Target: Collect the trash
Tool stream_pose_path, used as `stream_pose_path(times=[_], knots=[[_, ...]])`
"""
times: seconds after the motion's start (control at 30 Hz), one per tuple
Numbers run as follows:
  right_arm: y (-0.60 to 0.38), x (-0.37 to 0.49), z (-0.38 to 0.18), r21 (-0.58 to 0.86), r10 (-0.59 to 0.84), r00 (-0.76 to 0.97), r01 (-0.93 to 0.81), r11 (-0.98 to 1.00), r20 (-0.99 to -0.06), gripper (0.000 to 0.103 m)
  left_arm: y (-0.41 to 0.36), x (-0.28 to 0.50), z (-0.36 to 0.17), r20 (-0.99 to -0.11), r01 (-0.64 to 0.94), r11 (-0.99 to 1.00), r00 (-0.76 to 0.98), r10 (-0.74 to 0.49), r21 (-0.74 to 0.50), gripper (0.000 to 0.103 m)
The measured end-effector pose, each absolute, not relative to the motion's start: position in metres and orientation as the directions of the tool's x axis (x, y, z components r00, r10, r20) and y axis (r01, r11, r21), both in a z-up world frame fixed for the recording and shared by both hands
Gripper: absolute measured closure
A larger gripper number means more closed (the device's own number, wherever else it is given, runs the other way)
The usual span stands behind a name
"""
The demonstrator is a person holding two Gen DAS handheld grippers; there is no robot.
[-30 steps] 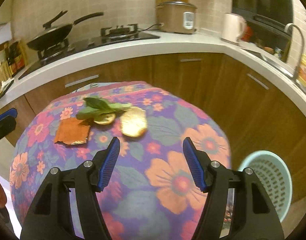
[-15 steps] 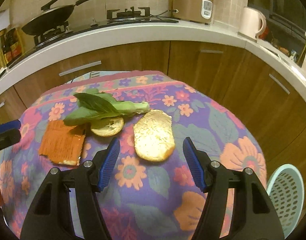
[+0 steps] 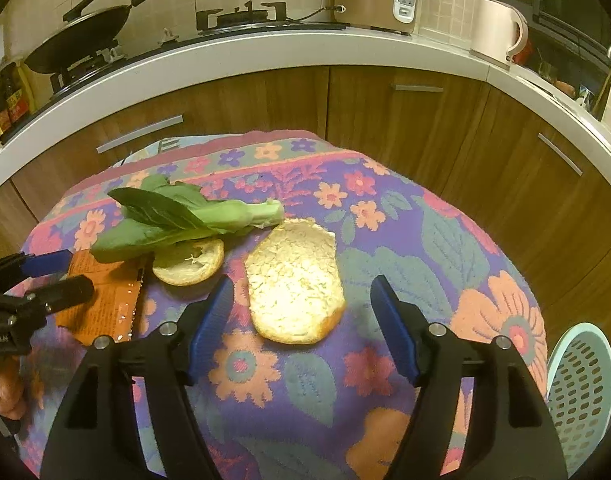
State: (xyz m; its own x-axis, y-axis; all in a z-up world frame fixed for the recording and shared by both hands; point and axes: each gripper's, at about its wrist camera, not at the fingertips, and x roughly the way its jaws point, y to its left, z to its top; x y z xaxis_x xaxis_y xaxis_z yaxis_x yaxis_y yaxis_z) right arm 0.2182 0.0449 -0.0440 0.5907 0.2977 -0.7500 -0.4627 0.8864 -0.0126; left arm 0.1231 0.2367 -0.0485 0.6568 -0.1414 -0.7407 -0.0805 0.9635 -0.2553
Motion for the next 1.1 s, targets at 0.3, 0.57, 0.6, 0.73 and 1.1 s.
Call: stream_pose_path(times=[0.3,0.57,0.6,0.73,1.1], knots=[[0.052,0.223,-0.053,-0.048,0.244,0.571,-0.447,0.893,-0.784,0.049,0.214,0.128,-0.053,-0.772,-0.063,0.992,0.634,-0.044,-0.109,0.046],[0.047,0.219,-0.050,-0.023,0.271,0.578,-0.450,0.893,-0.770,0.072,0.222,0.120,-0.050,-0.768,-0.102,0.988,0.640,-0.023,-0.115,0.087],[0.047,0.219,-0.050,-0.024,0.272,0.580,-0.450,0.893,-0.768,0.074,0.224,0.119,-0.050,-0.766,-0.105,0.985,0.641,-0.037,-0.135,0.088],[0.042,0.217,-0.046,-0.003,0.290,0.584,-0.448,0.894,-0.758,0.084,0.228,0.106,-0.044,-0.744,-0.111,0.979,0.666,-0.053,-0.169,0.094],[0.023,0.190,-0.037,0.051,0.353,0.563,-0.481,0.875,-0.747,0.090,0.219,0.042,-0.034,-0.790,-0.098,0.975,0.605,-0.100,-0.199,0.093]])
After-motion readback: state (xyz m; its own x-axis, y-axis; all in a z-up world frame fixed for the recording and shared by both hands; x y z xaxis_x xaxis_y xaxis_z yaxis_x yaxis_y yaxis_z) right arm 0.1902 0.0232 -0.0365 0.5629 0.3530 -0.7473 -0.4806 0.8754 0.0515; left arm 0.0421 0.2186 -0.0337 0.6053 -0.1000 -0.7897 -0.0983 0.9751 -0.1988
